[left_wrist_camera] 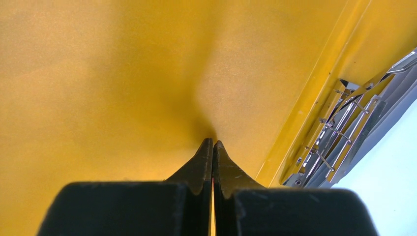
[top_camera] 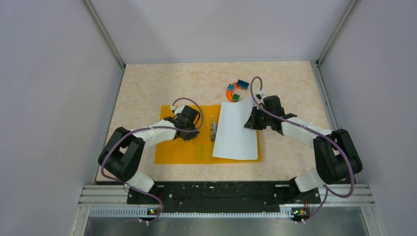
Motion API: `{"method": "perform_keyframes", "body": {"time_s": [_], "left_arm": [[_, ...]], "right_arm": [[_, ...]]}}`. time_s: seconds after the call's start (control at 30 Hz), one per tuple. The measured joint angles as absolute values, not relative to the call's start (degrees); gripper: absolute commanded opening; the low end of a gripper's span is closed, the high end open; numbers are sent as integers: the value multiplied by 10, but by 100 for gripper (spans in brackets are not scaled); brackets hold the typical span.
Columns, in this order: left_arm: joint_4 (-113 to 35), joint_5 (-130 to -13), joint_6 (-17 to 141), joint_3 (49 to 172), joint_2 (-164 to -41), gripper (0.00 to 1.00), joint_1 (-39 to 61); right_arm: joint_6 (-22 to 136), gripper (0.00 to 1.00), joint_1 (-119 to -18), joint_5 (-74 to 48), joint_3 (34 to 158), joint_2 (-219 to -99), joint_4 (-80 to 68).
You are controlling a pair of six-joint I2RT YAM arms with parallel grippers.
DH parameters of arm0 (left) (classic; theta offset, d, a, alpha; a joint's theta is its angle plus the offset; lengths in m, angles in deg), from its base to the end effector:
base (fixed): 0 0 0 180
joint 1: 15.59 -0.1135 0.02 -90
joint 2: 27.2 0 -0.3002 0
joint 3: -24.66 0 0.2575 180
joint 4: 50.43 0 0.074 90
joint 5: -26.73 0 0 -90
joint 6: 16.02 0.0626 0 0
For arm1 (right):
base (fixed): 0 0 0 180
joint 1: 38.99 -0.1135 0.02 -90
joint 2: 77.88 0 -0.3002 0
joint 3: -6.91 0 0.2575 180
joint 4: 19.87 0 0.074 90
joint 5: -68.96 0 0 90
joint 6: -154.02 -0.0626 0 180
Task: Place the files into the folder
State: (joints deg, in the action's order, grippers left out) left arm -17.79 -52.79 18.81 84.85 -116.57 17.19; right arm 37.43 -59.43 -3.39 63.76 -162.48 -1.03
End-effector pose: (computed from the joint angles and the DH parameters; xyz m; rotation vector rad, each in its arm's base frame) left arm 0.2630 -0.1558 0.1686 -0.5741 2.5867 -0.2868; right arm 0.2852 0.1266 0.1954 -0.0199 2.4685 0.7421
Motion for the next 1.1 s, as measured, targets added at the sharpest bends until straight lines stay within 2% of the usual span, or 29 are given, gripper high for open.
{"method": "perform_keyframes", "body": {"time_s": [1.1], "left_arm": [[-169,-520,232,876,-1188,0,172]], "right_arm": [[399,0,-606,-52,662,-1636,-2]]}}
